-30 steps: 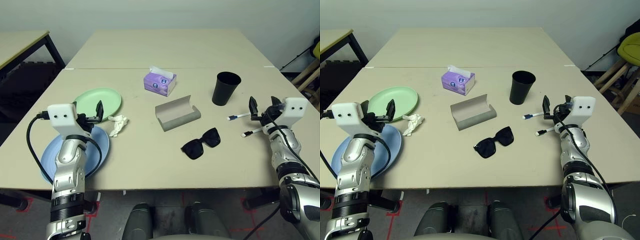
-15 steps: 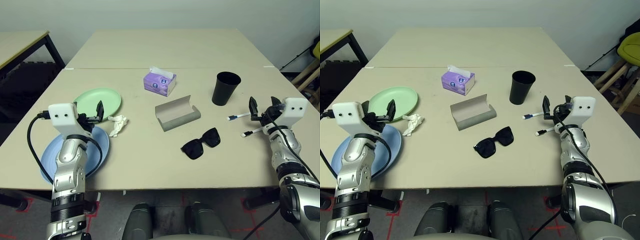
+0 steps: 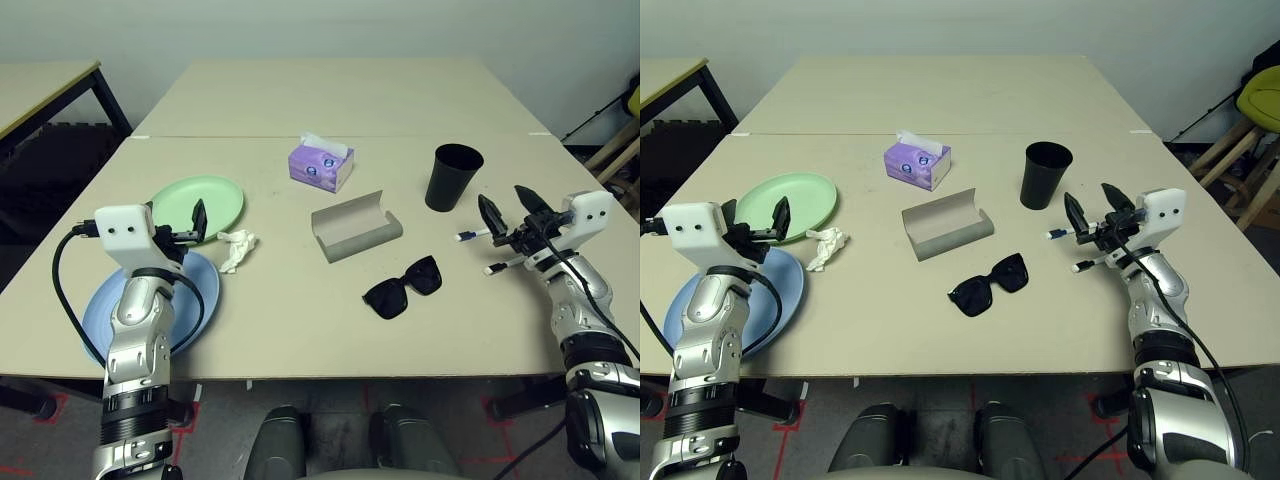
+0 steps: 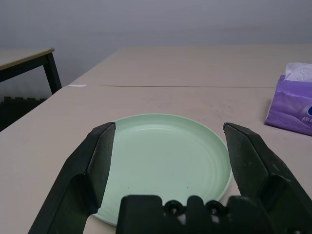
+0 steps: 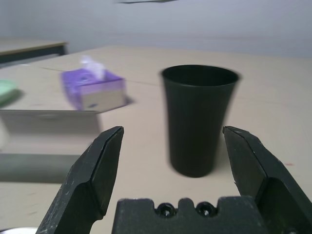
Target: Organize and tidy the items on the table.
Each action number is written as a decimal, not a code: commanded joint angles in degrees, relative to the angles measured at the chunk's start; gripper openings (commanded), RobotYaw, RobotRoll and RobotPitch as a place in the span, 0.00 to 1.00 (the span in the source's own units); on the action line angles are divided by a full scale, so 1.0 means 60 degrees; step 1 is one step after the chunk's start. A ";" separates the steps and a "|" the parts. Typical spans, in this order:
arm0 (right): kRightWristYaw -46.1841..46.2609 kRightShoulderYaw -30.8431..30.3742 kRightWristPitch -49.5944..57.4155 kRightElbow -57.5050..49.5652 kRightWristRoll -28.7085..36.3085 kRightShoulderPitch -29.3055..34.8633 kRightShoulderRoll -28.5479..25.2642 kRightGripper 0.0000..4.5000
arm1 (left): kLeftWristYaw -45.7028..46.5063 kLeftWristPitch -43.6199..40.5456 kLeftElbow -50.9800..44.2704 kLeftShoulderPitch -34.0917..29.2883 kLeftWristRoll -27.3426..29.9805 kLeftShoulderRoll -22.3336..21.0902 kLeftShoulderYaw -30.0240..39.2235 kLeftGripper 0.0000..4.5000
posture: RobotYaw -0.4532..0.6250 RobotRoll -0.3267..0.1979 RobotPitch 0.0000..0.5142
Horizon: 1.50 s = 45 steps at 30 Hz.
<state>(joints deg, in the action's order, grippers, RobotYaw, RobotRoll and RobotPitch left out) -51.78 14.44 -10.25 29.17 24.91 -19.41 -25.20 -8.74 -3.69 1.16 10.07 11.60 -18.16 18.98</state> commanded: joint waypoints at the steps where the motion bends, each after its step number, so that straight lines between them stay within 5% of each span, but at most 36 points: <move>1: -0.1072 -0.0408 0.0742 -0.1074 0.0326 0.0601 -0.0288 0.99 | -0.0069 -0.0055 0.0164 0.0067 -0.0025 -0.0012 -0.0132 1.00 | 0.50 0.62 0.03; 8: -0.3085 -0.0924 0.0804 -0.2233 0.0706 0.1701 -0.0516 0.99 | -0.0056 -0.0071 0.0122 0.0076 -0.0025 0.0002 -0.0139 1.00 | 0.50 0.62 0.02; 21: -0.4981 -0.1418 -0.0514 -0.1736 0.0243 0.1395 -0.0823 0.99 | -0.0109 -0.0132 0.0134 0.0158 -0.0039 -0.0100 -0.0118 1.00 | 0.50 0.62 0.01; 45: -0.5408 -0.1127 -0.0232 -0.1909 0.0943 0.1299 -0.0980 0.99 | -0.0402 -0.0404 0.0025 0.0399 0.0035 -0.0308 -0.0140 1.00 | 0.49 0.62 0.01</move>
<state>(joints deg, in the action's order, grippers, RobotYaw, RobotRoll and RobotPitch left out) -84.31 6.95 -12.09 18.81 29.75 -12.20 -30.90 -10.51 -5.27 1.23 12.16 11.64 -19.43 18.88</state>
